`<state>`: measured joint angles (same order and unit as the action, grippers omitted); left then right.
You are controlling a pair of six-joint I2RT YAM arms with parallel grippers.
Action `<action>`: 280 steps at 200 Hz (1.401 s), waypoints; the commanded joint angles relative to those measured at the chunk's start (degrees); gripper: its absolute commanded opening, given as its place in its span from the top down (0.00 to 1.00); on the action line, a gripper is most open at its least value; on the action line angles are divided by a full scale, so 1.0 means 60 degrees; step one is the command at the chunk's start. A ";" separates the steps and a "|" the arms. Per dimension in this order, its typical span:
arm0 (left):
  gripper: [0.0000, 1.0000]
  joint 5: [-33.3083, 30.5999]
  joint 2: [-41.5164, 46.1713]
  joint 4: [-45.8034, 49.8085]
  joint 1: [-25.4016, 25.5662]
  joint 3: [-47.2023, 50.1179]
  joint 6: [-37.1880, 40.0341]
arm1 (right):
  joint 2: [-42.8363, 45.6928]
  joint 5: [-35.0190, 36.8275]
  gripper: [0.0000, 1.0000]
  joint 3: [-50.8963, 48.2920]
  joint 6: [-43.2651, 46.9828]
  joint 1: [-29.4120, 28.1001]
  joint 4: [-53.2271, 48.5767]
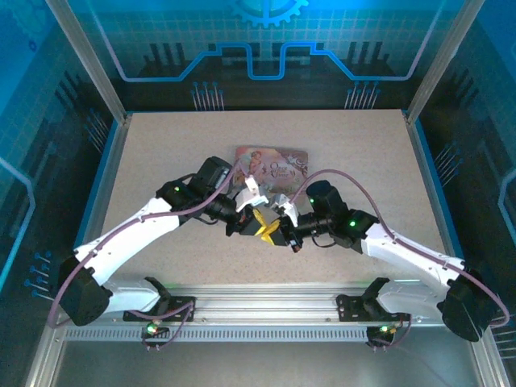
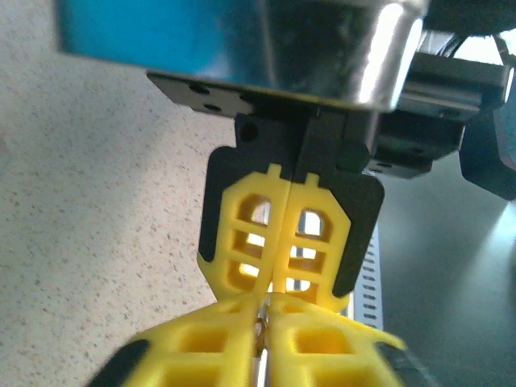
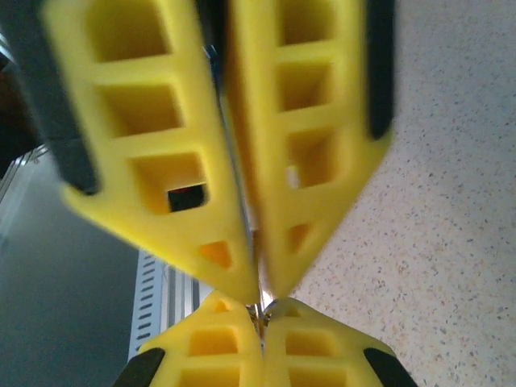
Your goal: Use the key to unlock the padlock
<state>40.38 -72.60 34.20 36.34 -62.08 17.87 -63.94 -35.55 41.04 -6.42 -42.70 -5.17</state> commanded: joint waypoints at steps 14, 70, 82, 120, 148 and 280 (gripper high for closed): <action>0.44 -0.0569 0.1025 -0.1944 -0.0403 0.0799 -0.1915 | 0.0198 0.0711 1.00 -0.0950 -0.1831 0.0099 0.2524; 0.44 -0.0812 0.2608 -0.5739 -0.1457 0.3484 -0.5328 | 0.0374 0.1534 1.00 -0.1648 -0.2726 0.0114 0.4109; 0.46 -0.0978 0.2747 -0.6314 -0.1457 0.3990 -0.5698 | 0.0346 0.1537 1.00 -0.1570 -0.2723 0.0144 0.3997; 0.53 -0.0573 0.3509 -0.8770 -0.1462 0.5847 -0.5864 | 0.0357 0.1277 1.00 -0.1383 -0.2535 0.0223 0.3679; 0.57 -0.0115 0.4044 -0.9142 -0.1458 0.6293 -0.5110 | 0.0487 0.0988 1.00 -0.1339 -0.2548 0.0401 0.3547; 0.54 0.1752 0.1924 -1.1025 -0.1457 0.5938 -0.6471 | 0.0740 -0.0056 1.00 -0.1185 -0.1561 0.0537 0.3121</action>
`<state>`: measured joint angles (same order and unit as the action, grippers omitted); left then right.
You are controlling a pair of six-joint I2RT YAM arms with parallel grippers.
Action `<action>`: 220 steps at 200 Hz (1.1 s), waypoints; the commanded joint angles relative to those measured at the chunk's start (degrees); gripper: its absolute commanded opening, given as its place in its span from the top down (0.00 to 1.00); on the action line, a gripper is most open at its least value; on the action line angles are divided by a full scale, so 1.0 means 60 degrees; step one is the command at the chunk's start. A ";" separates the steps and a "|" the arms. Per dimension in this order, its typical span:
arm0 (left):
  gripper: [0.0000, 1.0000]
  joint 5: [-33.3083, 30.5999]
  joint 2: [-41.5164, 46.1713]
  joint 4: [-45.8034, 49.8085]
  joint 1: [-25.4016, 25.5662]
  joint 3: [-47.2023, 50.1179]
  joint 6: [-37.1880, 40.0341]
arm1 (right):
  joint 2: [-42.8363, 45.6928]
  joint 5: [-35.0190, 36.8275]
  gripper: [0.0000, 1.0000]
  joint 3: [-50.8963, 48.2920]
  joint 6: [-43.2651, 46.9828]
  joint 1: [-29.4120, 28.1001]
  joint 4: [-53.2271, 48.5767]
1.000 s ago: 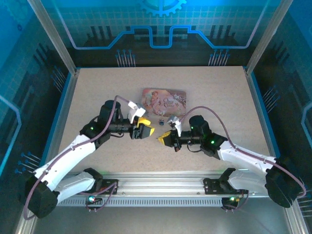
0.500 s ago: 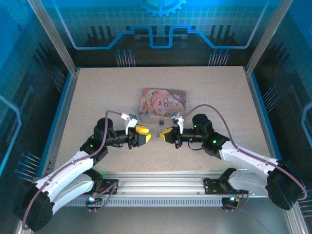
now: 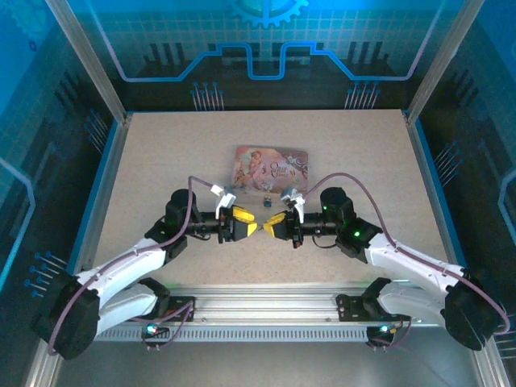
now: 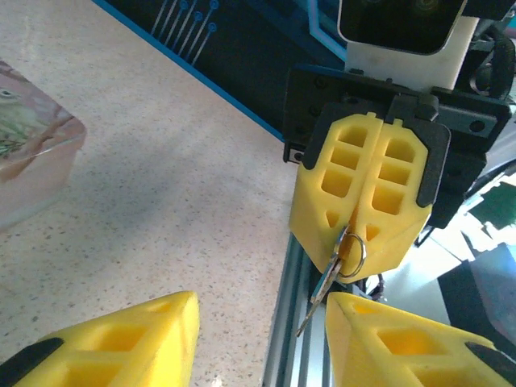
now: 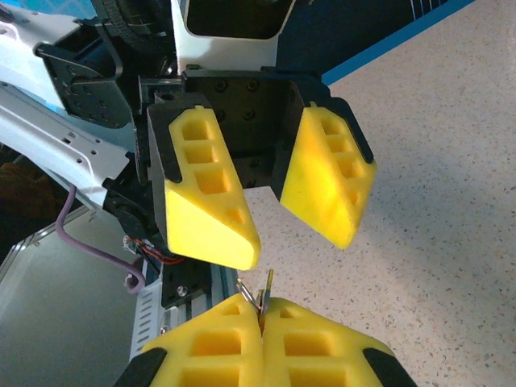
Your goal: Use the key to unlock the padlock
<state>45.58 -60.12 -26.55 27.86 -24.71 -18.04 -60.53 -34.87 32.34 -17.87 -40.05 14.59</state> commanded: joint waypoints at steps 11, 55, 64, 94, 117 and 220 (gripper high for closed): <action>0.54 0.1007 -0.0210 -0.1045 -0.0052 -0.0291 -0.0562 | 0.0157 -0.0164 1.00 0.0265 0.0374 0.0111 -0.0190; 0.59 0.1228 -0.0319 -0.1201 -0.0051 -0.0318 -0.0626 | 0.0099 -0.0143 1.00 0.0280 0.0356 0.0130 -0.0198; 0.60 0.1261 -0.0351 -0.1210 -0.0043 -0.0321 -0.0640 | 0.0099 -0.0149 1.00 0.0279 0.0359 0.0128 -0.0191; 0.60 0.1312 -0.0527 -0.1392 -0.0057 -0.0282 -0.0681 | 0.0099 -0.0192 1.00 0.0294 0.0312 0.0115 -0.0147; 0.60 0.1355 -0.0692 -0.1473 -0.0042 -0.0313 -0.0719 | 0.0105 -0.0222 1.00 0.0316 0.0297 0.0113 -0.0149; 0.61 0.1763 -0.1187 -0.2316 -0.0026 -0.0279 -0.1168 | 0.0099 -0.0252 1.00 0.0353 0.0234 0.0113 -0.0136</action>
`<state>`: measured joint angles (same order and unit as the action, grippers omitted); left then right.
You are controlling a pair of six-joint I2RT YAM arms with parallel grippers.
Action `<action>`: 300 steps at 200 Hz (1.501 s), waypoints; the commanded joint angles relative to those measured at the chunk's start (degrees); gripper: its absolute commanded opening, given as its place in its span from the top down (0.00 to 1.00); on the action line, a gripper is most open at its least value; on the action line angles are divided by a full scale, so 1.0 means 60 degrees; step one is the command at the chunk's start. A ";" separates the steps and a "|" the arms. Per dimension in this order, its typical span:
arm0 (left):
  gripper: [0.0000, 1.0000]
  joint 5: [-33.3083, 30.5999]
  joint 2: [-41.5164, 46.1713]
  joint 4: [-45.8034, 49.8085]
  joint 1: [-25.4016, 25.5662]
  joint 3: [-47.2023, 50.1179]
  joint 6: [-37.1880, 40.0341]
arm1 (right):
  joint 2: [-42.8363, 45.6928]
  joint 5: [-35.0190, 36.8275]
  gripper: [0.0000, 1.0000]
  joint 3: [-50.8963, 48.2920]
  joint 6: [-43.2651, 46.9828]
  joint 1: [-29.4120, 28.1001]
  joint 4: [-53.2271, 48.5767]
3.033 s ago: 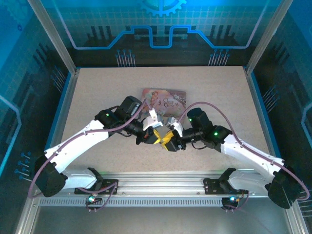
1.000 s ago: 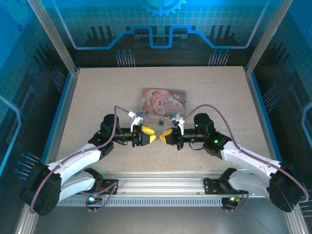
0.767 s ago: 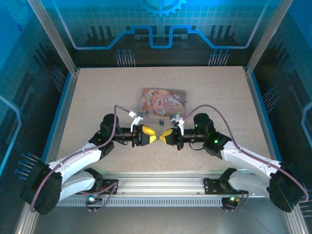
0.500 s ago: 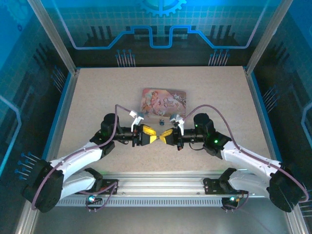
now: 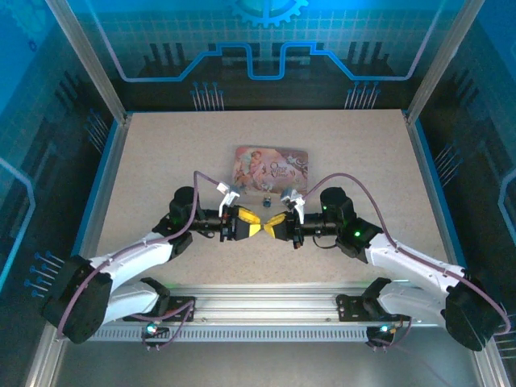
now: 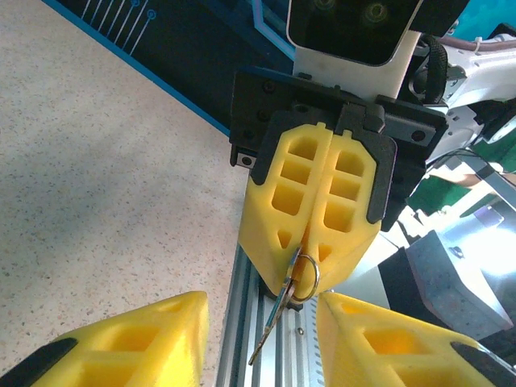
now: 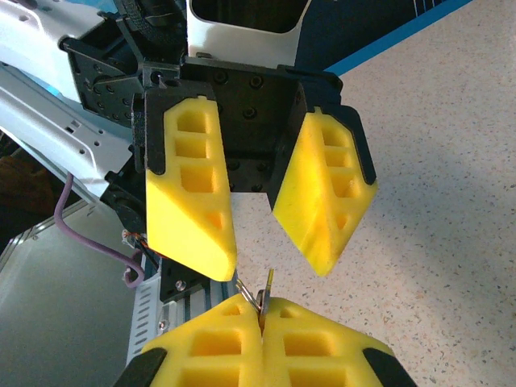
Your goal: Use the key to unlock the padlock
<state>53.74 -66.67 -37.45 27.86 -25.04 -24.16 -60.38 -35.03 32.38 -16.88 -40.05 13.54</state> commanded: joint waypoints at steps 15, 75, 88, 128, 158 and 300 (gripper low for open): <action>0.62 0.0437 -0.0126 -0.0554 -0.0016 -0.0229 -0.0164 | 0.0062 -0.0211 1.00 0.0368 0.0066 0.0126 0.0036; 0.70 0.0520 -0.0158 -0.0593 0.0001 -0.0207 -0.0198 | -0.0029 -0.0196 1.00 0.0402 0.0057 0.0126 0.0041; 0.75 0.0514 -0.0163 -0.0591 0.0000 -0.0193 -0.0192 | -0.0051 -0.0189 1.00 0.0404 0.0060 0.0121 0.0025; 1.00 0.0438 -0.0043 -0.0597 0.0001 -0.0184 -0.0110 | -0.0088 -0.0235 1.00 0.0421 0.0060 0.0115 -0.0015; 1.00 0.0389 0.0257 -0.0032 -0.0009 -0.0283 0.0286 | -0.0117 -0.0167 1.00 0.0458 0.0186 0.0117 -0.0262; 1.00 -0.4854 -0.0027 1.3283 0.1910 -0.5999 0.8144 | 0.1029 0.1042 0.48 0.2351 0.2751 0.0541 -0.6241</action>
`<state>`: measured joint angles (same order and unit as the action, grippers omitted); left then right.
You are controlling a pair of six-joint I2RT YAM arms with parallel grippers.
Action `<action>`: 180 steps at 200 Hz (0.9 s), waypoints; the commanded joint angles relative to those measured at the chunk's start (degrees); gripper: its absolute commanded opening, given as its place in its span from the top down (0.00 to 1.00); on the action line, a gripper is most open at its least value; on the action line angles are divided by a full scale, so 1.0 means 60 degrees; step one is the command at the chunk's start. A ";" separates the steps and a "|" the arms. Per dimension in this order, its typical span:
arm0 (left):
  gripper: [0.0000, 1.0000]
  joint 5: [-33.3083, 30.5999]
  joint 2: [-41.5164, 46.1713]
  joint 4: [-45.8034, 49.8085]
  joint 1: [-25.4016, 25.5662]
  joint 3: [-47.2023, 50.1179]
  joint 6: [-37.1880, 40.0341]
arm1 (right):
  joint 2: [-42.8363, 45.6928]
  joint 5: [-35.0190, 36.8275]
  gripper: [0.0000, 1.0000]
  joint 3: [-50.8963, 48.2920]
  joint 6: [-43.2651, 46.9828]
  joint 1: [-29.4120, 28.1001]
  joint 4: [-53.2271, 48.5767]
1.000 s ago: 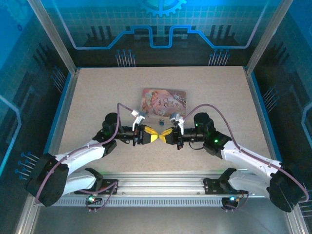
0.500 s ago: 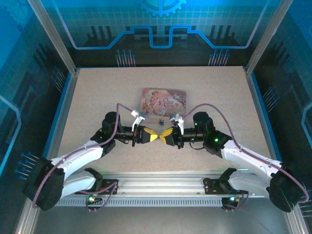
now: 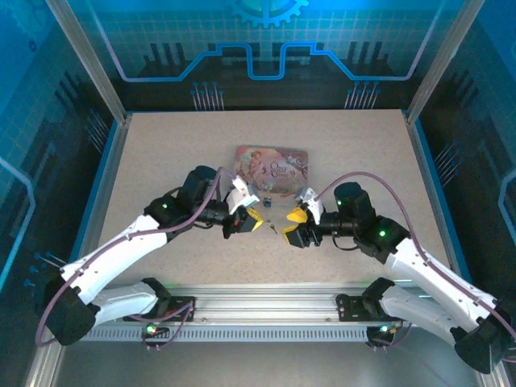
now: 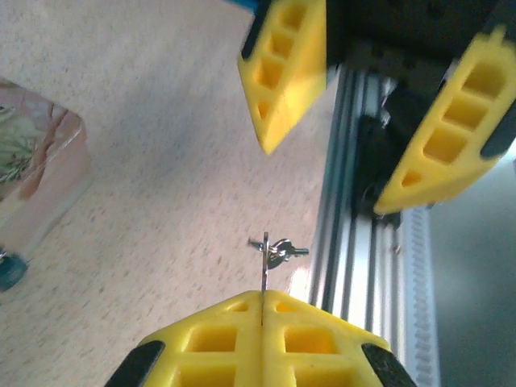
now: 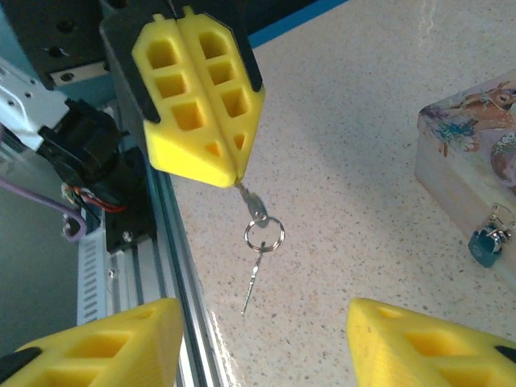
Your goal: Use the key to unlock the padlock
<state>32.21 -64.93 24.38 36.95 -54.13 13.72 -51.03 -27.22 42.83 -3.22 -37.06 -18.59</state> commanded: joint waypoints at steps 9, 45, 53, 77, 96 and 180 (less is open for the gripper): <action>1.00 -0.1256 -0.0486 0.3683 0.0507 -0.1576 0.2290 | -0.0764 -0.0510 0.50 0.0682 0.0527 -0.0024 -0.0825; 1.00 -0.1134 -0.1389 0.5797 0.0790 -0.3221 0.3107 | -0.1355 -0.1145 0.54 0.0593 0.0807 -0.0584 -0.0074; 1.00 -0.1163 -0.1583 0.6171 0.0828 -0.3530 0.3182 | -0.1451 -0.1311 0.55 0.0596 0.0797 -0.0655 0.0053; 1.00 -0.1124 -0.1947 0.6698 0.0918 -0.3981 0.3300 | -0.1574 -0.1410 0.62 0.0562 0.0848 -0.0761 0.0225; 1.00 -0.1066 -0.2032 0.6718 0.0932 -0.4013 0.3367 | -0.1542 -0.1404 0.65 0.0552 0.0909 -0.0767 0.0213; 1.00 -0.0487 -0.2040 0.6658 0.0944 -0.4021 0.3468 | -0.1843 -0.2575 0.68 0.0261 0.0313 -0.0926 0.1621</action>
<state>27.09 -77.28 62.37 42.17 -76.75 33.17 -60.88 -37.82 44.82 -0.43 -41.30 -11.70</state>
